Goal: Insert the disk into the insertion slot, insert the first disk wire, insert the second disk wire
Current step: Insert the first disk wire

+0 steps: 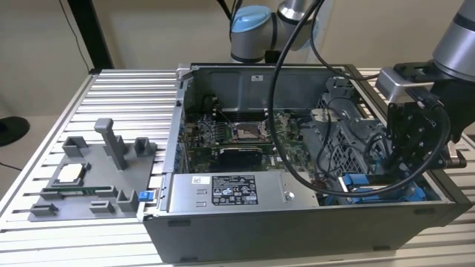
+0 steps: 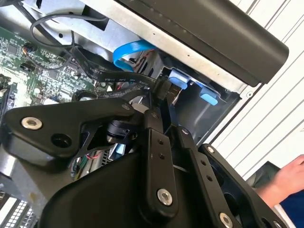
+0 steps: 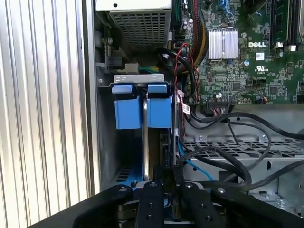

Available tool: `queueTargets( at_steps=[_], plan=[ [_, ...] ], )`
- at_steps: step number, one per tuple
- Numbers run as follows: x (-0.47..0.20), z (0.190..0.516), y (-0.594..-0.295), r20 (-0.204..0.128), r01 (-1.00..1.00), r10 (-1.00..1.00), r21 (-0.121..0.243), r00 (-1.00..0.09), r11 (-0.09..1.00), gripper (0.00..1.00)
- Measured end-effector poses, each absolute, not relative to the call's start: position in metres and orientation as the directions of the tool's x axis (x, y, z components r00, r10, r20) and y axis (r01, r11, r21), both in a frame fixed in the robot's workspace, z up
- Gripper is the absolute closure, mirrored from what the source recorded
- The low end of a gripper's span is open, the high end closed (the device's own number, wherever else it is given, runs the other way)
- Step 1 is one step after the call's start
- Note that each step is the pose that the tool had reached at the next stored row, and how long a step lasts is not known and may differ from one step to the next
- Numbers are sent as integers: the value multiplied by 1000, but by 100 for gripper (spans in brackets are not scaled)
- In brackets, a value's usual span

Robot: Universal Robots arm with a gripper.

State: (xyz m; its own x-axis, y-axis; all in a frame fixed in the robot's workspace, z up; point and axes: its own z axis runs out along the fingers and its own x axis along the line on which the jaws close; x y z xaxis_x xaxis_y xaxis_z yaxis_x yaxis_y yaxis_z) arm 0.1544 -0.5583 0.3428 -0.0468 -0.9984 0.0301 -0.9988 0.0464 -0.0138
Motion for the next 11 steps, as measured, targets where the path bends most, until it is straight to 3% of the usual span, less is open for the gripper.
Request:
queueTargets(
  at_steps=[11],
  plan=[
    [155,339,-558,31,-999,-999,-15,-38,37,100]
  ],
)
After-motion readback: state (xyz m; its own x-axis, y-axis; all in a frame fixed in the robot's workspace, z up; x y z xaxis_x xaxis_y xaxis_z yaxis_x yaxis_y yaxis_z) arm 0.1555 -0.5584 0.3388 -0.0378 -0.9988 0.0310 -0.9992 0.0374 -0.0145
